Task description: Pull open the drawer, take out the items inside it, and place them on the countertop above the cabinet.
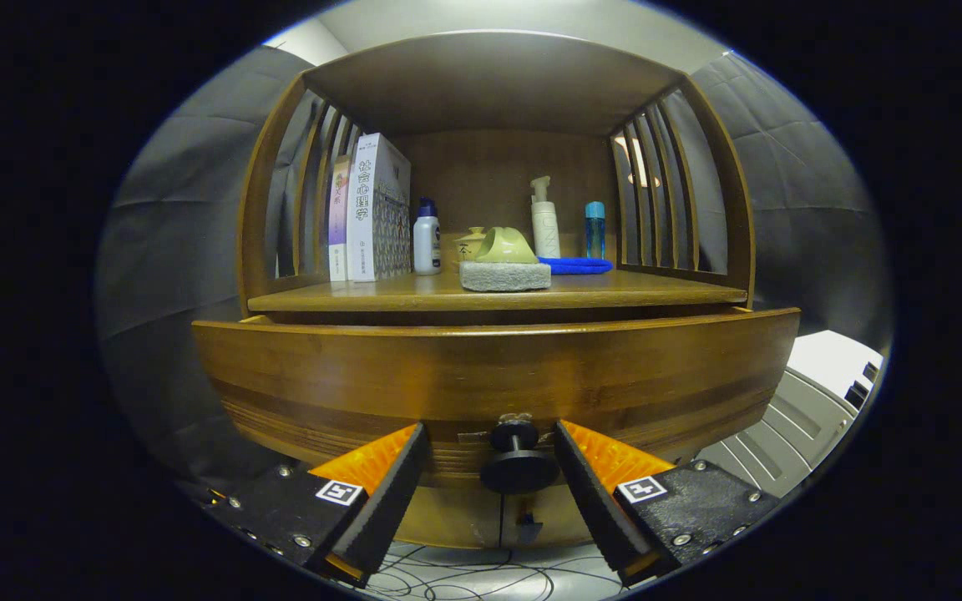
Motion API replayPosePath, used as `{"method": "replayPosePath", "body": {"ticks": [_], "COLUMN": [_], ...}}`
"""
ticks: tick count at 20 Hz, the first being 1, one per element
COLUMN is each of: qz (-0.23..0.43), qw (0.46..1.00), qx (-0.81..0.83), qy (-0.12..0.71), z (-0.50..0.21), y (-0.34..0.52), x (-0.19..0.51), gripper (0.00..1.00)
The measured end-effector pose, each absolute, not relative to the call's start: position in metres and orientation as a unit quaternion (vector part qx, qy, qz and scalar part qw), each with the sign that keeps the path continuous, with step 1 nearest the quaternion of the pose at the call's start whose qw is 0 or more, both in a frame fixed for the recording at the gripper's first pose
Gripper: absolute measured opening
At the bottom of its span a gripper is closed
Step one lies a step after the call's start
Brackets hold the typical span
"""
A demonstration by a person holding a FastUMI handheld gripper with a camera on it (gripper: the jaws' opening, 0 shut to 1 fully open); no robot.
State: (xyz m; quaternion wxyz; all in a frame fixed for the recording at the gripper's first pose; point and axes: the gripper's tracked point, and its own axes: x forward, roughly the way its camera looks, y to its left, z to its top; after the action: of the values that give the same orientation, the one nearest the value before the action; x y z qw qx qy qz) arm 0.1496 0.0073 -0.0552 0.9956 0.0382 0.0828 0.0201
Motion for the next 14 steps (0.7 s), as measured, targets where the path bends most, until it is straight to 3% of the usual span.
{"method": "replayPosePath", "body": {"ticks": [14], "qz": [0.024], "qw": [0.994], "qx": [0.058], "qy": [0.087], "z": [-0.056], "y": [0.009], "x": [0.190], "gripper": [0.95]}}
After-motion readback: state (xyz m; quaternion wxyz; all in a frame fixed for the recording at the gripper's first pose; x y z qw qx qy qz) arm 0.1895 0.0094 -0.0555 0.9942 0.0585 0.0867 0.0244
